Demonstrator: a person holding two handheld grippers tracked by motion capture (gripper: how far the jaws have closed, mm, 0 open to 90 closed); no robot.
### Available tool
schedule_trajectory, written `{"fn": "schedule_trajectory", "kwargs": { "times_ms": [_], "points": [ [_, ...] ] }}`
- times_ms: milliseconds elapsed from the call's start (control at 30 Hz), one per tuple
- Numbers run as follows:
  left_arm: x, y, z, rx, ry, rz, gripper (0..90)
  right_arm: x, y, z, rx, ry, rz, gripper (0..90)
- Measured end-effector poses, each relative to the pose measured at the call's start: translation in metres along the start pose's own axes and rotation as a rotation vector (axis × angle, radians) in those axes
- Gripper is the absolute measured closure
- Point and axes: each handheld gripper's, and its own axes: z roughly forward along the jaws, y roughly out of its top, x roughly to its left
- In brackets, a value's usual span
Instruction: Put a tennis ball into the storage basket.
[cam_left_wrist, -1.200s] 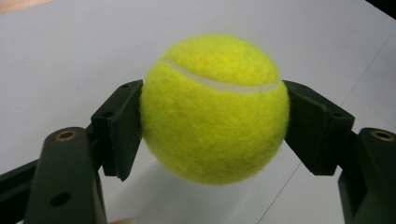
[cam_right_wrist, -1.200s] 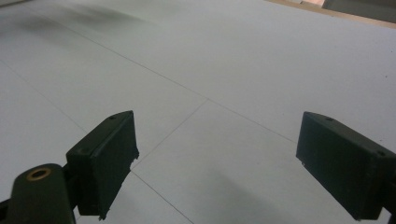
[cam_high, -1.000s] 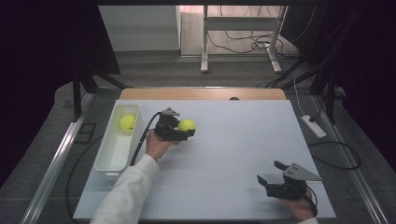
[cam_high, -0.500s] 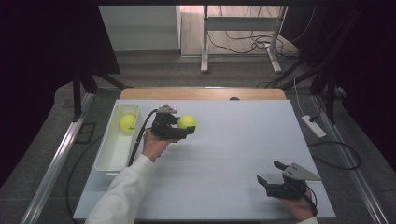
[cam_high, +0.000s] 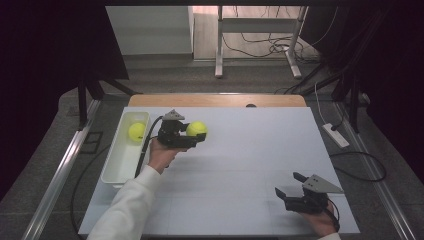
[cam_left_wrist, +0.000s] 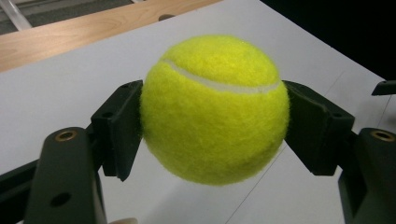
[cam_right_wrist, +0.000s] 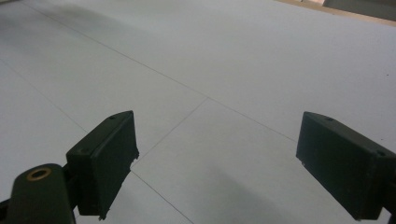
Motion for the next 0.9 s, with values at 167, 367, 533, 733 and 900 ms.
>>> {"fn": "schedule_trajectory", "kwargs": {
  "times_ms": [167, 367, 533, 733, 900],
  "points": [
    [-0.002, 0.000, -0.004, -0.003, 0.003, 0.006, 26.9, 0.000, 0.000, 0.000, 0.001, -0.001, 0.000, 12.3],
    [-0.004, 0.001, -0.008, -0.010, 0.007, 0.013, 26.8, 0.000, 0.000, 0.000, 0.002, -0.002, 0.001, 12.3],
    [-0.005, 0.001, -0.014, -0.020, 0.009, 0.023, 26.8, 0.000, 0.000, 0.001, 0.004, -0.003, 0.002, 12.3],
    [-0.007, 0.001, -0.021, -0.026, 0.025, 0.040, 26.8, 0.000, 0.000, 0.000, 0.001, -0.002, 0.004, 12.3],
    [-0.007, 0.000, -0.025, -0.032, 0.028, 0.044, 26.8, 0.000, 0.000, 0.001, 0.002, -0.003, 0.004, 12.3]
  ]
}}
